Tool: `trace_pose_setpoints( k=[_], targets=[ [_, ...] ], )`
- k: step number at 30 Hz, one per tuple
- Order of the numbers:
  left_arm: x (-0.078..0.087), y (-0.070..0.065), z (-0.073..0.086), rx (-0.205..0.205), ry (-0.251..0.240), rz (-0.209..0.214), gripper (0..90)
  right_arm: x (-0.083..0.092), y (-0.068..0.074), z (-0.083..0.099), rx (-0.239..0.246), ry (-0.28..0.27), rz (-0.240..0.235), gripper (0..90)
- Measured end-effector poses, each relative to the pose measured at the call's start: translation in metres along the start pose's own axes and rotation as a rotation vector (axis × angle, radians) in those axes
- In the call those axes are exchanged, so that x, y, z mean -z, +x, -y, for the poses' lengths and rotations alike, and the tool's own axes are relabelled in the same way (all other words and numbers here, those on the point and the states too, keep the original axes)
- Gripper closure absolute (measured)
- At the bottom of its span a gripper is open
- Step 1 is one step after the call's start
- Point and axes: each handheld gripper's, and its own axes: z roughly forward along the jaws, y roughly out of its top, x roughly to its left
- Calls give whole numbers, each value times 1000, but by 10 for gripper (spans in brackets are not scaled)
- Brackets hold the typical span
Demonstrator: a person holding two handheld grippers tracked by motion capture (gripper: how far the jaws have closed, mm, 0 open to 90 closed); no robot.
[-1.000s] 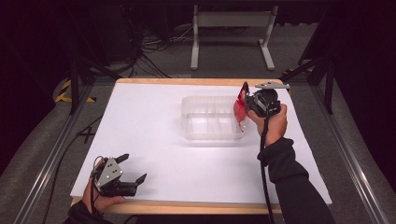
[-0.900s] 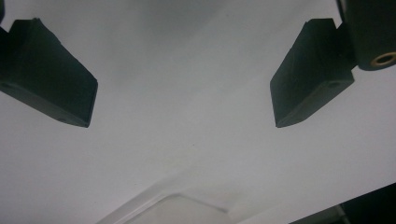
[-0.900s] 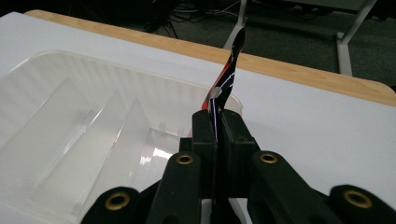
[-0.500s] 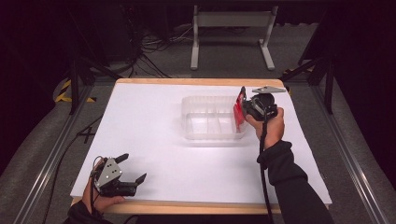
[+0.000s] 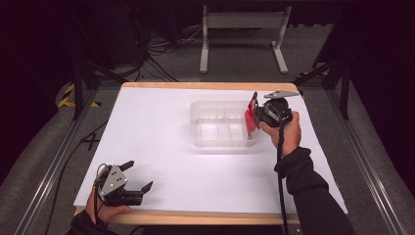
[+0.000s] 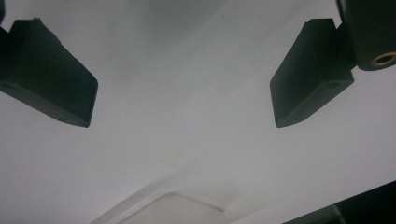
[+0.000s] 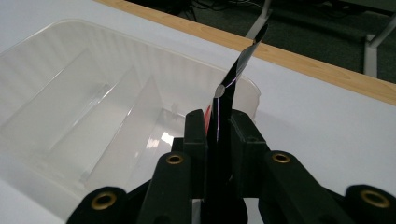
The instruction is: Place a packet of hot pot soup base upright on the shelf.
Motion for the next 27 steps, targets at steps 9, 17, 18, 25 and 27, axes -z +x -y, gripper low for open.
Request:
trace_pose_setpoints(
  k=[9, 17, 18, 25, 27],
  targets=[
    [1, 1, 0, 4, -7, -4, 82, 5, -3, -1, 26, 25, -23, 760],
    [1, 1, 0, 4, -5, -5, 82, 10, -3, -1, 43, 30, -40, 736],
    [1, 1, 0, 2, -3, -6, 82, 12, -4, -1, 46, 31, -50, 732],
    [1, 0, 0, -6, 2, -7, 81, 18, -5, -1, 66, 29, -68, 729],
    [1, 0, 0, -6, 2, -9, 82, 20, -5, -1, 73, 32, -72, 729]
  ],
)
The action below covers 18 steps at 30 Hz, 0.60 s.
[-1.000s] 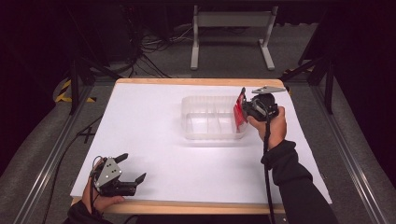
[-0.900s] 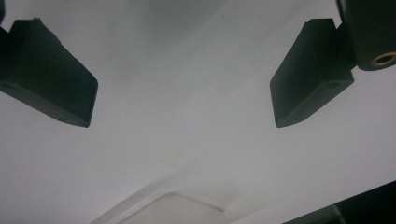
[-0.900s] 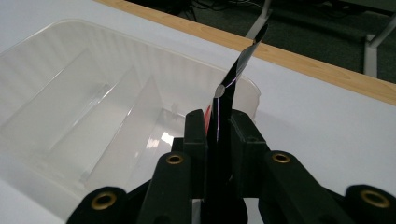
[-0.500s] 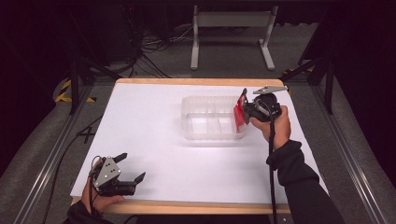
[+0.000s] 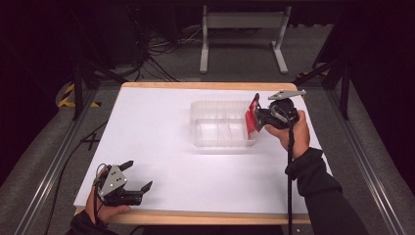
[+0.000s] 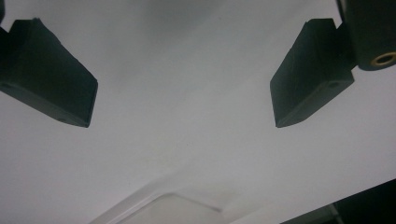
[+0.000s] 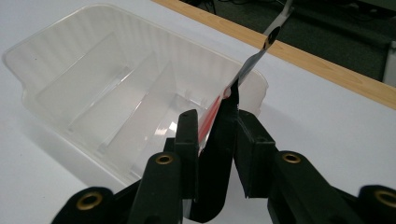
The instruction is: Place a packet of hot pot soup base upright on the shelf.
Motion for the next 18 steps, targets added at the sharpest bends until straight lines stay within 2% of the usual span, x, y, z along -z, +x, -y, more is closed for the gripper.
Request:
trace_pose_setpoints(
  k=[18],
  targets=[
    [1, 0, 0, -3, 1, -10, 82, 17, 2, 9, 117, 12, -24, 695]
  ],
)
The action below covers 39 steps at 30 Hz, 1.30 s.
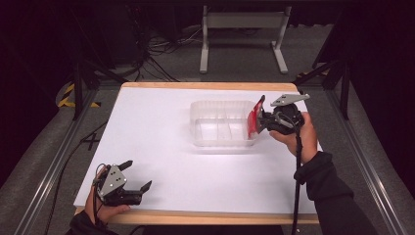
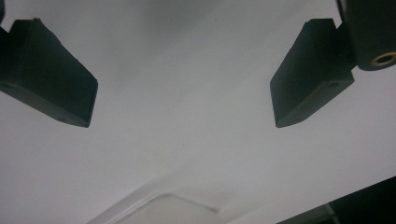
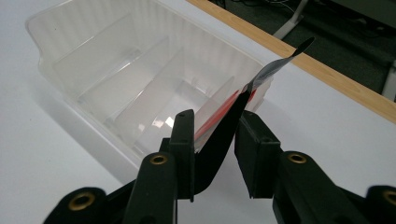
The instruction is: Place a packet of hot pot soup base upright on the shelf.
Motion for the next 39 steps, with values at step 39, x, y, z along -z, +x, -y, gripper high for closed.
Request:
trace_pose_setpoints(
  k=[39],
  targets=[
    [0, -1, 0, -4, 9, 4, 82, 31, 2, 31, 145, -10, 11, 602]
  ],
)
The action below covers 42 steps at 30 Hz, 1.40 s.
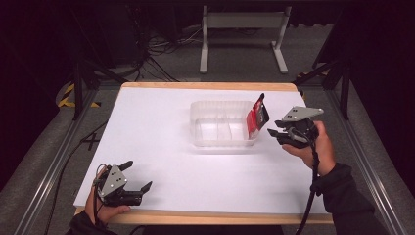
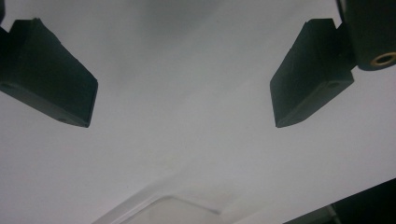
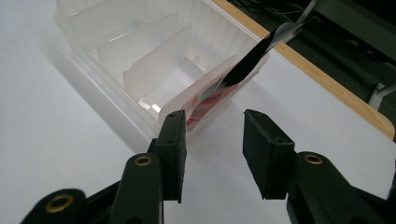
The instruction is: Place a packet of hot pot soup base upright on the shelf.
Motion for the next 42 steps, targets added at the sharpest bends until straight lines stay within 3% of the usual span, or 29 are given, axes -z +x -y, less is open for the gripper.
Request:
trace_pose_setpoints(
  k=[21, 27, 35, 42],
  targets=[
    [-1, 0, 1, -6, 8, -1, 82, 3, 4, 42, 40, 14, 8, 508],
    [-1, 0, 1, -5, 10, -2, 82, 4, 5, 56, 40, 1, 8, 476],
    [0, 2, 1, -2, 9, -6, 81, 10, 6, 79, 41, -46, 47, 415],
    [1, 4, 2, 0, 8, -17, 78, 16, 4, 95, 16, -67, 52, 356]
  ],
)
